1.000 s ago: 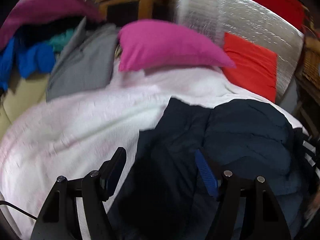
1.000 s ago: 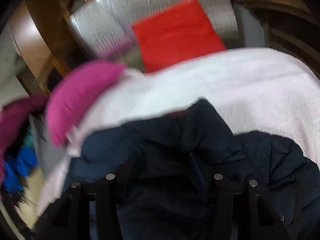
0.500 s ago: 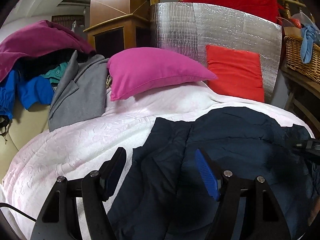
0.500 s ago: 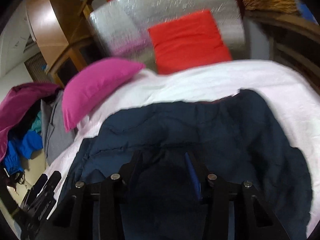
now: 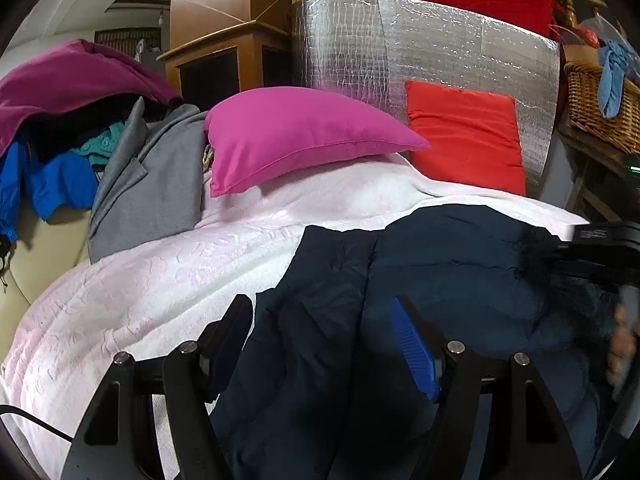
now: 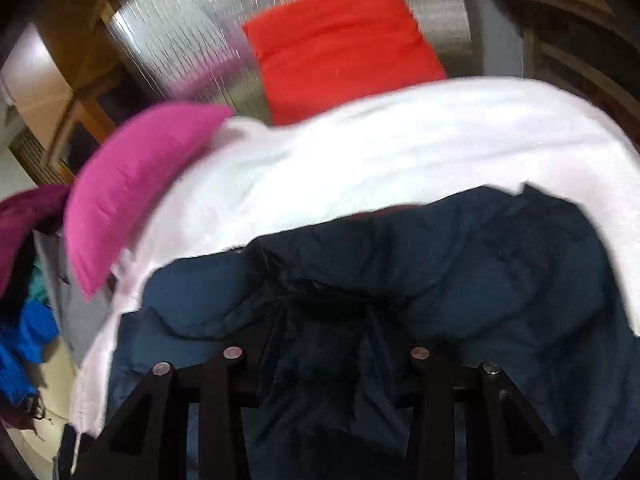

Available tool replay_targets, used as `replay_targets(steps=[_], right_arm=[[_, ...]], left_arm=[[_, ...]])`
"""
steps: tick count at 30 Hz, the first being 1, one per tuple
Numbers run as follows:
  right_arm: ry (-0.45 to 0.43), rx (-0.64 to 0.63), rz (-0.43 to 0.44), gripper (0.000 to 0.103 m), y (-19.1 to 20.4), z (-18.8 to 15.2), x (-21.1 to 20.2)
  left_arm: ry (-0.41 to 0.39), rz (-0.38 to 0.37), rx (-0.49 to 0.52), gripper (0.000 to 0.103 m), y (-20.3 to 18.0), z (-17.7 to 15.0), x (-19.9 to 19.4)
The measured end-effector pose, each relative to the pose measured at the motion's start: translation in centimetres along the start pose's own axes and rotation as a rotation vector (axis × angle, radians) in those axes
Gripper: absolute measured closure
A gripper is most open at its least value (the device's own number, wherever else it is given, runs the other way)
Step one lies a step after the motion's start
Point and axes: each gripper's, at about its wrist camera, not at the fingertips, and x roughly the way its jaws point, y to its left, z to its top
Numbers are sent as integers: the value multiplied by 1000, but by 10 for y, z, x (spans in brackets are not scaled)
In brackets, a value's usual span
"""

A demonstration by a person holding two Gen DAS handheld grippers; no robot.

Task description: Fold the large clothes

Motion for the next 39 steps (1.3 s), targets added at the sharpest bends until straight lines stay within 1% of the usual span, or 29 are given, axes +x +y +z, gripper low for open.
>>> replay_targets(steps=[2,3,4,6,7,8,9,10,11,12,13,14,16,18,21,22,23,24,25,26,27,28,29,31,34,36,38,39], right_arm=[[-71,-15,1,59,-9,-11,-37],[-88,-20,-3,59,-12,-12,-48],[-112,-18,-13,59,-21,-18,-65],[-132,12,-27,57,-42,-28,-92],[-133,34,-31,57,-53,-34,-100],[-124,53,-41,57,-64,-39,-107],[-110,68,-58,57,-74,-46,-109],[-96,77,-71,57,-81,-48,-108],[-68,99,-90,57,-93,-56,-104],[-17,130,-95,57,-106,-64,-95],[16,151,-78,58,-113,-67,-89],[22,181,-45,58,-120,-73,-89],[15,176,-37,58,-119,-74,-103],[-31,185,-11,58,-121,-76,-121],[-66,203,10,58,-127,-86,-147],[-72,226,38,58,-133,-93,-155],[-66,241,56,58,-136,-97,-157],[-50,256,70,58,-140,-104,-160],[-18,271,81,58,-144,-113,-157],[14,279,84,58,-146,-120,-151],[51,283,82,58,-147,-125,-143],[82,281,75,58,-146,-130,-137],[87,272,68,58,-144,-131,-136],[75,255,68,58,-141,-131,-143],[12,300,129,58,-143,-130,-159],[-45,287,164,58,-138,-130,-172],[-64,262,181,58,-130,-129,-174],[-65,256,199,58,-124,-131,-174]], left_arm=[[3,3,-1,31,1,0,-1],[11,3,1,31,1,0,-1],[20,4,1,31,2,0,0],[52,12,-5,31,4,-2,4],[74,19,-9,30,6,-4,8],[119,32,-8,30,7,-7,15],[155,38,-4,30,8,-10,21],[208,43,2,30,8,-15,30],[244,40,8,30,6,-20,36],[251,42,15,30,5,-23,38],[238,51,27,30,2,-25,35],[231,65,49,30,-1,-25,31],[230,63,67,30,-3,-22,21],[214,28,40,30,3,-19,9],[181,43,-19,30,20,-15,-5],[182,50,-27,30,24,-15,-5],[196,62,-36,30,29,-17,-4],[227,79,-40,30,34,-20,1],[260,97,-41,29,36,-24,7],[312,108,-40,26,38,-31,17],[345,96,-41,23,39,-37,24],[353,81,-49,23,39,-41,27],[346,80,-62,23,40,-41,26],[342,81,-64,23,40,-39,20],[310,73,-95,23,44,-37,3],[281,45,-120,23,49,-34,-7],[273,26,-134,23,50,-33,-14],[275,29,-139,23,52,-34,-15]])
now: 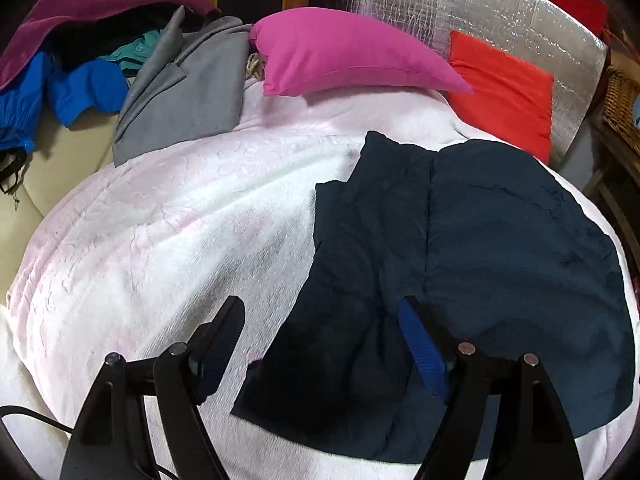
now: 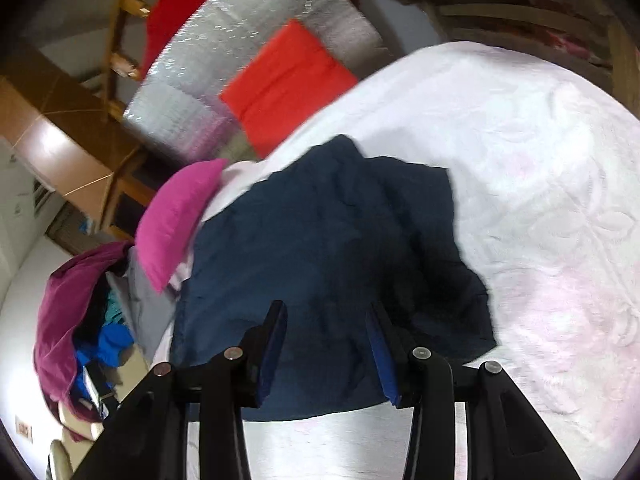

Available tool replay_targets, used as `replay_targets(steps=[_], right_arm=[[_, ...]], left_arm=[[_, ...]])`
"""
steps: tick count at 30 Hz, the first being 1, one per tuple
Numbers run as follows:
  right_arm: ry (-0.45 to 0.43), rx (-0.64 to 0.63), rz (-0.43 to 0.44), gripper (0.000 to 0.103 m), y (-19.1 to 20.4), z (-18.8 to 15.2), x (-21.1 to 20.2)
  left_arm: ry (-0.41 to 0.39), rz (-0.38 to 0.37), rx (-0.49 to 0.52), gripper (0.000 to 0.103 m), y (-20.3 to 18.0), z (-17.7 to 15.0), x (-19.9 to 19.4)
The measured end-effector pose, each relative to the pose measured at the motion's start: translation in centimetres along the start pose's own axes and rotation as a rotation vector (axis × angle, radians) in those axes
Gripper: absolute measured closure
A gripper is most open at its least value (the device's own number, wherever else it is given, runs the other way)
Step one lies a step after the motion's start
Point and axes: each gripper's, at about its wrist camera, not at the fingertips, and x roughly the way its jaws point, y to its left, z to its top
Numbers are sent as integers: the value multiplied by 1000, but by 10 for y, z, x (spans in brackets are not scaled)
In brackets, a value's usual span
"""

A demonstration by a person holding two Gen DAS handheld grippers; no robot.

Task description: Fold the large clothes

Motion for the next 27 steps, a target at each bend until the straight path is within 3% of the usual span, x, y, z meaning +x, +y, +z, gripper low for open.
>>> replay_targets(steps=[5,8,10,14,15,17,18,19,22,25,27], right_arm=[[50,-46,-8,63,10,-1,17],[145,-11,-118,71,-8,-2,45],[168,20,-113,73,-16,2,51],[105,37,-68,72,-15,12,27],[96,44,-65,71,-17,15,23],[49,91,-67,55,-29,23,8],[17,101,-87,35,-36,27,1],[-18,105,-112,26,-42,32,-5],[-41,126,-93,26,-68,44,-9],[70,186,14,26,-91,49,15],[124,196,29,26,-100,51,30]], left_arm=[[62,63,-8,23,8,-3,17],[117,33,-13,23,11,-5,31],[112,27,-14,23,11,-3,30],[40,-34,-39,23,19,7,15],[18,-42,-43,23,23,11,12],[-2,-57,-61,23,32,17,12],[5,-79,-80,22,39,20,14],[20,-107,-96,21,44,22,18],[113,-245,-192,21,63,26,38],[161,-348,-268,21,72,25,51],[169,-401,-268,21,71,27,56]])
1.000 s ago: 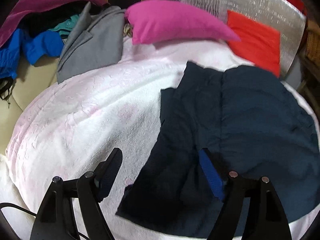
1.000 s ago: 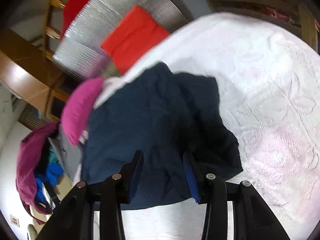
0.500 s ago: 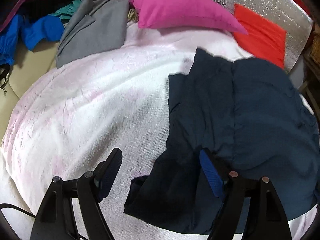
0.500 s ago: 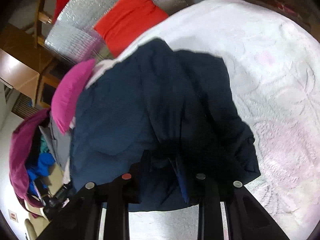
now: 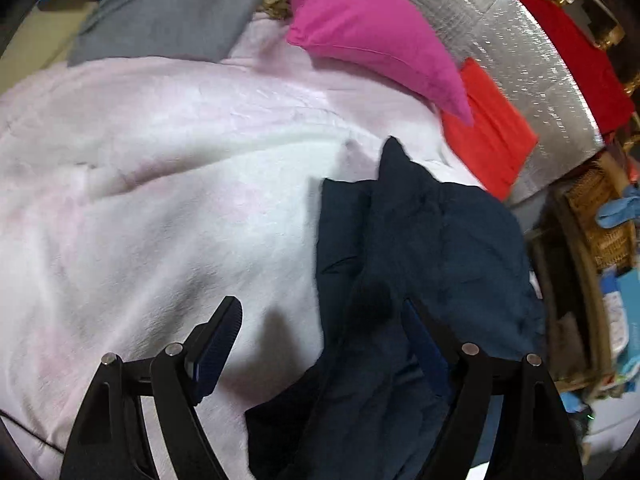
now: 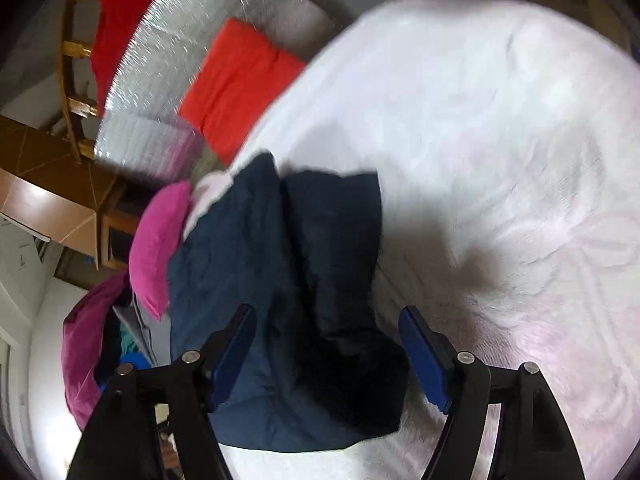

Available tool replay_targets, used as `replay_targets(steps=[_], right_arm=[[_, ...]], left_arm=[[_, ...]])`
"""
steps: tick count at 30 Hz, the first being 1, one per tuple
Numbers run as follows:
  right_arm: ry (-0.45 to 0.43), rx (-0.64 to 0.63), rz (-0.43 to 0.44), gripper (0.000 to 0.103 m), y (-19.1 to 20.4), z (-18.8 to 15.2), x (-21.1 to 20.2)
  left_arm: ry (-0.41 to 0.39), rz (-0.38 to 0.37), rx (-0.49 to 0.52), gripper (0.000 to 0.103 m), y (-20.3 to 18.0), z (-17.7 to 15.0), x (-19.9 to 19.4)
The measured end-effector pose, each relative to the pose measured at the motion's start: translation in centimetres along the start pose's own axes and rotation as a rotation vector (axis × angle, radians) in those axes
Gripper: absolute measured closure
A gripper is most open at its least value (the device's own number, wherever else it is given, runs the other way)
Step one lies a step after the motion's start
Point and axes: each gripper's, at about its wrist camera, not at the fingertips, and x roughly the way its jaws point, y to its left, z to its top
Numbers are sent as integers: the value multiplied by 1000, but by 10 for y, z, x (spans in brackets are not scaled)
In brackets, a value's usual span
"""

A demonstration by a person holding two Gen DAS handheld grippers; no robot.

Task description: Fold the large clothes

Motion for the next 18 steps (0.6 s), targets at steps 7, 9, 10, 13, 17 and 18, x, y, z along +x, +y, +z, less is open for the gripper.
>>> replay_targets(steps=[7,9,10,13,17,18], right_arm=[[105,-54,35,24,2,11,44],[99,-76,47,23,6,11,50],[103,-79,63,22,9,11,55],[71,-98,47,21,19,7,62],[60,-114,27,50,31,0,64],[54,-118,23,55,32,-1,61]], left_arm=[[164,-114,-11,20,-4,2,36],[198,-149,-13,20,-8,0,46],[202,-156,-10,20,-11,0,49],[233,-216,-19,20,-19,-4,58],[205,-221,-38,23,-24,-7,60],[194,-218,-47,37,-23,-7,58]])
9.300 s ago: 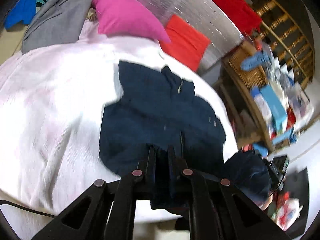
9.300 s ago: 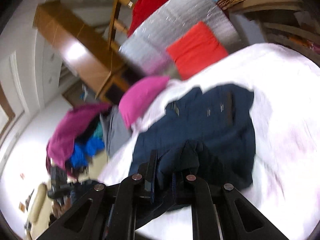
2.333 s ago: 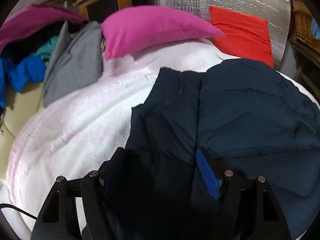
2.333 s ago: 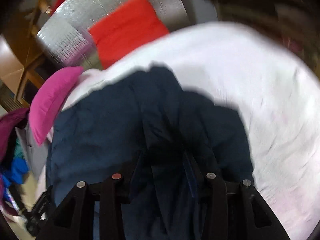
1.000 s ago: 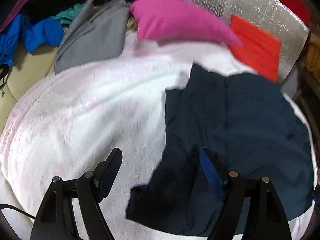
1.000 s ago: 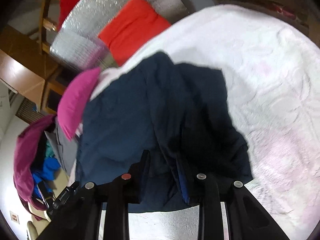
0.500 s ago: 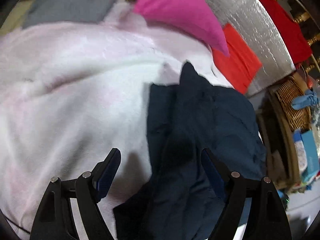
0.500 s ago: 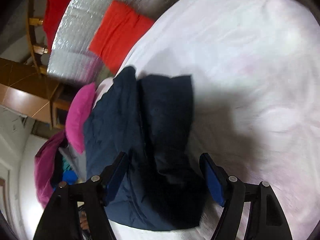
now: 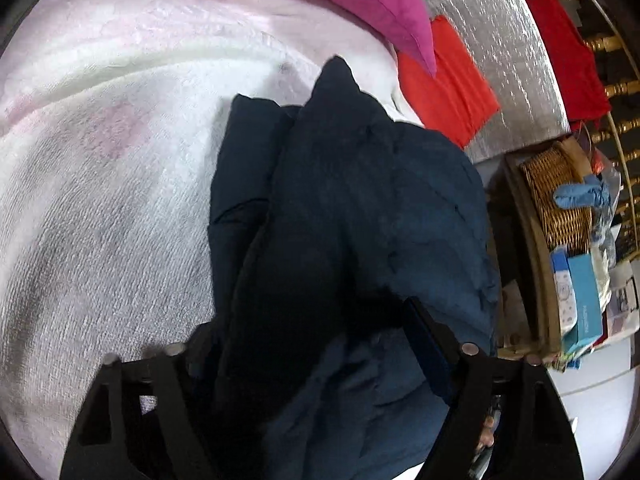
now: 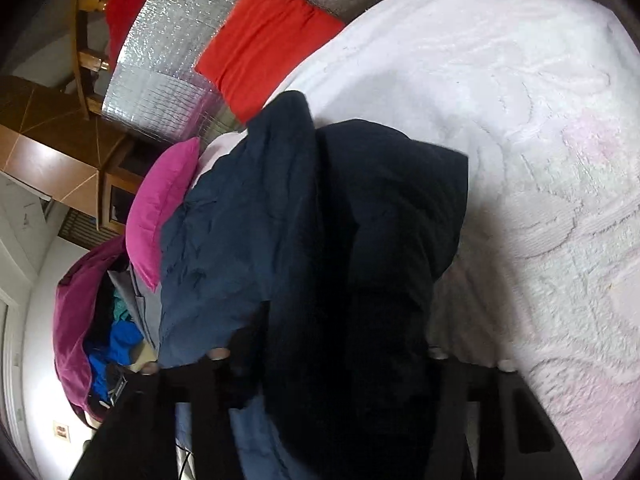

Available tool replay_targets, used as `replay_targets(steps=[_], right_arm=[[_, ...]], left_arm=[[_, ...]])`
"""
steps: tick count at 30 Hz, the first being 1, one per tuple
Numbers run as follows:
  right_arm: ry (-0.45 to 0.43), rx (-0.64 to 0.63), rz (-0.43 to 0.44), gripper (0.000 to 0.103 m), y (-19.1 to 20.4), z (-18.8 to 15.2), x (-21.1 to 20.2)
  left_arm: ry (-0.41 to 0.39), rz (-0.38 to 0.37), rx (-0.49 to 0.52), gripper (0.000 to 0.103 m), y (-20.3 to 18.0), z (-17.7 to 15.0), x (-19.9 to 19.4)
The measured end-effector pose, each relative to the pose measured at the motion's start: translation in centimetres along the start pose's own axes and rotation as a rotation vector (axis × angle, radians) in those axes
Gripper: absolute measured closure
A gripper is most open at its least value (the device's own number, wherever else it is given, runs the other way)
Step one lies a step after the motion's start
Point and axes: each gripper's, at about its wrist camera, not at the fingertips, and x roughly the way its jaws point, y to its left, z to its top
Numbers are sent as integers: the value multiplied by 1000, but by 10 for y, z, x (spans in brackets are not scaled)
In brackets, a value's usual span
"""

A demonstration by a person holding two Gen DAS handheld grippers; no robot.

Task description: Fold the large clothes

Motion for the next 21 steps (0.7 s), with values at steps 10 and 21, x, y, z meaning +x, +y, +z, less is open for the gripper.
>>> replay_targets(steps=[10,21], right_arm=[[-133,-98,1,71,38,-14,-56],[-131,32,-114,39,5,-13,-89]], left_arm=[[-65,-75,46,76,-18,-18,-36],[-118,204,11,37,-13,-50,-68]])
